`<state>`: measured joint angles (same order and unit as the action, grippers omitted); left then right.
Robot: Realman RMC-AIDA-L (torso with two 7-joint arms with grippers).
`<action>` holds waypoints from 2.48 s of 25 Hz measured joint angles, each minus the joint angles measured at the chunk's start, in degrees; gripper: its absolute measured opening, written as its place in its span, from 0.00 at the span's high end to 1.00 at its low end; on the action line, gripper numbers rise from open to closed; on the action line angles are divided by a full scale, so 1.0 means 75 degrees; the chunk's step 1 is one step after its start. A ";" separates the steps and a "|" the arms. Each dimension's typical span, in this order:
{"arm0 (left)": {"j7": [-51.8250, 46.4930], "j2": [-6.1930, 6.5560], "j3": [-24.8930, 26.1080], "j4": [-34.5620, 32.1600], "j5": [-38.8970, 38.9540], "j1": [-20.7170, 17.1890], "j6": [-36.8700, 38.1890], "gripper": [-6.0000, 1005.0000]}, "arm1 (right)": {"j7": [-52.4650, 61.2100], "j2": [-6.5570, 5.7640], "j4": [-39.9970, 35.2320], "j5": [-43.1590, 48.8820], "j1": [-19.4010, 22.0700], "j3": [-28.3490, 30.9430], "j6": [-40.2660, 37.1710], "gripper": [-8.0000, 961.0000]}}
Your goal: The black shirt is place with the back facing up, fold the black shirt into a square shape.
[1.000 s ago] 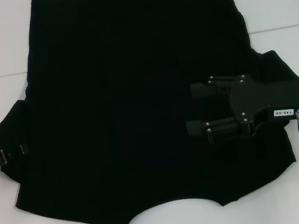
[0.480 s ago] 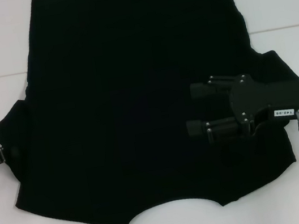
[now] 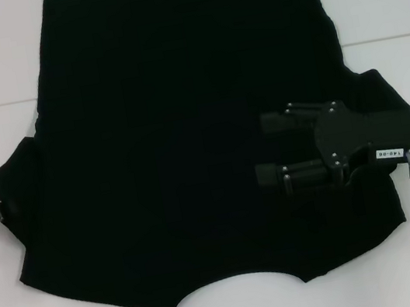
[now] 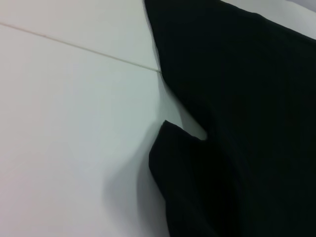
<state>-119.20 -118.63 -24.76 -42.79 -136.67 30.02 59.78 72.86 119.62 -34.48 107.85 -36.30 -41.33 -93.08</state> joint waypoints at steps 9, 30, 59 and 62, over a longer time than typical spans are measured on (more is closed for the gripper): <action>-0.0069 0.0012 0.0092 -0.0234 0.0000 -0.0232 -0.0265 0.98 | -0.0030 -0.0001 0.0186 -0.0157 -0.0001 0.0003 0.0010 0.04; -0.0100 -0.0014 0.0616 -0.0547 0.0041 -0.0467 0.0197 0.95 | -0.0049 0.0012 0.0343 -0.0189 -0.0049 0.0003 0.0053 0.04; -0.0028 -0.0014 0.0817 -0.0588 0.0271 -0.0417 0.0608 0.92 | -0.0117 0.0011 0.0356 -0.0201 -0.0012 0.0003 0.0118 0.04; 0.0087 -0.0014 0.0785 -0.0393 0.0483 -0.0112 0.0592 0.92 | -0.0118 0.0011 0.0359 -0.0201 -0.0006 0.0003 0.0121 0.04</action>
<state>-118.54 -118.74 -18.87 -45.74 -133.05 29.18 64.22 71.98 119.70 -31.79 106.34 -36.35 -41.31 -92.17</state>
